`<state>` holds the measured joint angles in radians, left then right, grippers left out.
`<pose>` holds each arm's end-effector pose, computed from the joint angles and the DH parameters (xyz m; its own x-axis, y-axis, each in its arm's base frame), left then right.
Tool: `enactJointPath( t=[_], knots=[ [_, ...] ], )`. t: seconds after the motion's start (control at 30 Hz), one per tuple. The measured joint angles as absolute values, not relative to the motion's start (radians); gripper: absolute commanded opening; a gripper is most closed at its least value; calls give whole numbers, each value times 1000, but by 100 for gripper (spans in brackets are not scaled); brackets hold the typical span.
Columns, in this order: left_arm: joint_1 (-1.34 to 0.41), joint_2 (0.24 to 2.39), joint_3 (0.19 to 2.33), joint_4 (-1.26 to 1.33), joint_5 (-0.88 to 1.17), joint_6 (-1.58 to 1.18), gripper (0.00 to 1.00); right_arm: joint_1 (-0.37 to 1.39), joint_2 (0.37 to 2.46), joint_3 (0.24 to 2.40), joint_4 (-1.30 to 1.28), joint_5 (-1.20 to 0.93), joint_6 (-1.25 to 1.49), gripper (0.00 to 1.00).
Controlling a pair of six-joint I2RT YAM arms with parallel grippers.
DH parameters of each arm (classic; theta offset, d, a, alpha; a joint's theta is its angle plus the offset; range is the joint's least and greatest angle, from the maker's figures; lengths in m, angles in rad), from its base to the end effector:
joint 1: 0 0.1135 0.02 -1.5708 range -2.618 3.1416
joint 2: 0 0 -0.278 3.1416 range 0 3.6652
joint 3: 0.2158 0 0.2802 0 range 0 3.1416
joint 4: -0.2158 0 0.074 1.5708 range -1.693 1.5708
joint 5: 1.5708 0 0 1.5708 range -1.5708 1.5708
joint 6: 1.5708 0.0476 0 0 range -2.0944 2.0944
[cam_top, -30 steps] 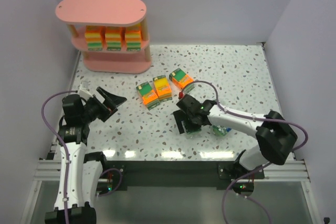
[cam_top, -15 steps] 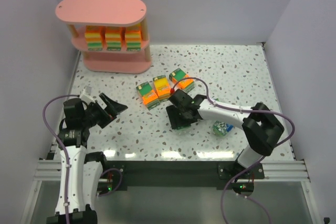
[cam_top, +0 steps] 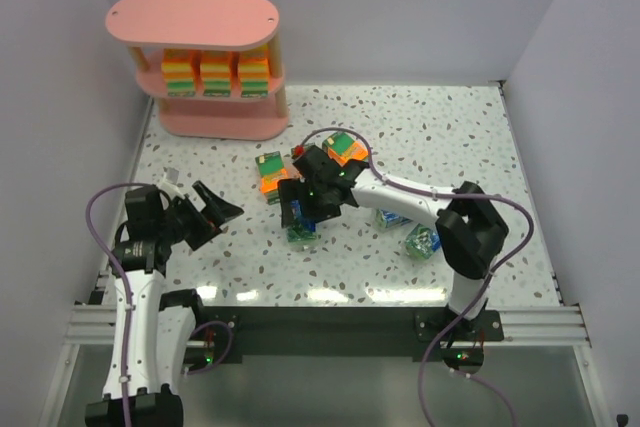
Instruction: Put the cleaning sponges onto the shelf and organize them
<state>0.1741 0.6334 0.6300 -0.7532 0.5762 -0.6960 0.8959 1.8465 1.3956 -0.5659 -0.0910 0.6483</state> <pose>0.1549 0.0009 0.2589 -0.6759 -0.6648 -0.3183 -0.2455 0.6102 -0.7532 0.2666 0.3400 0.2125 -0.9111 -0.1761 -0.3727 -0.3227 0.8672 0.3793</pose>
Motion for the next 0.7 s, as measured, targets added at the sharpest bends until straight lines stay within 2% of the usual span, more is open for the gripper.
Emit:
enactJointPath(
  t=[0.2, 0.43, 0.7],
  knots=[
    [173, 590, 618, -760, 592, -707, 100, 868, 1741, 1275, -479, -237, 714, 99],
    [167, 514, 575, -786, 618, -749, 99, 825, 1709, 1141, -305, -386, 814, 98],
    [140, 615, 623, -824, 642, -711, 99, 776, 1693, 1048, -55, -604, 933, 95]
  ],
)
